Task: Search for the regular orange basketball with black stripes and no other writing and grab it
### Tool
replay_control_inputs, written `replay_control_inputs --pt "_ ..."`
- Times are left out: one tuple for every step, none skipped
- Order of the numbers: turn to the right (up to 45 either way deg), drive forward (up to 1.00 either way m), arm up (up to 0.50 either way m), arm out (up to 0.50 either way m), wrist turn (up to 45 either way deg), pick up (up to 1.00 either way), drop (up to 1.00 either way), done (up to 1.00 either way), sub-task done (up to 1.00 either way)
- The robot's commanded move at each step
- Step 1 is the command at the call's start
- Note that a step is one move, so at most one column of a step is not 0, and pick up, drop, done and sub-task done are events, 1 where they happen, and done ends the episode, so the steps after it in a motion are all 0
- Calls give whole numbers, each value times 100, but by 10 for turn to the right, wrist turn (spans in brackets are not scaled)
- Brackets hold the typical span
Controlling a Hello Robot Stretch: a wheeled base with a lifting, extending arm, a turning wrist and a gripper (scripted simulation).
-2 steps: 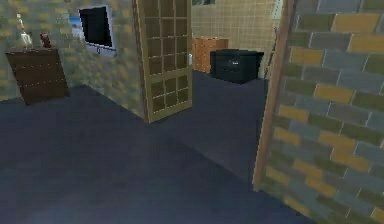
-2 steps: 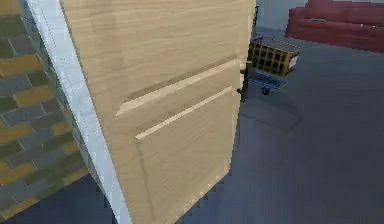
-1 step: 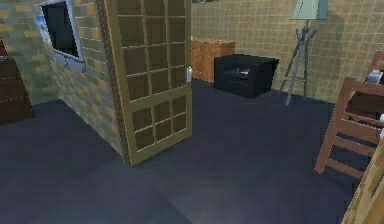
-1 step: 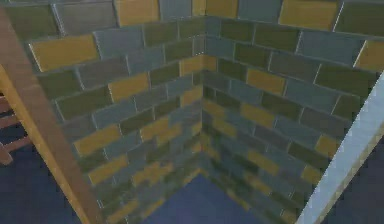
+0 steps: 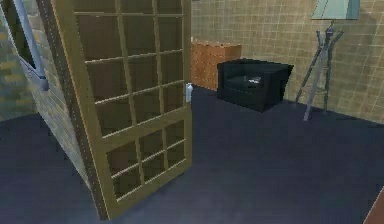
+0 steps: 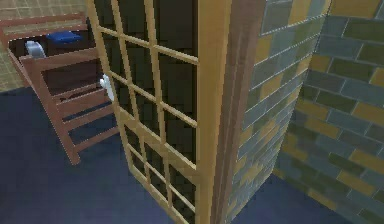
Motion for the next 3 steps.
replay_control_inputs --pt "210 0 0 0 0 0 0 0 0" --pt "0 100 0 0 0 0 0 0 0" --pt "0 65 0 0 0 0 0 0 0"
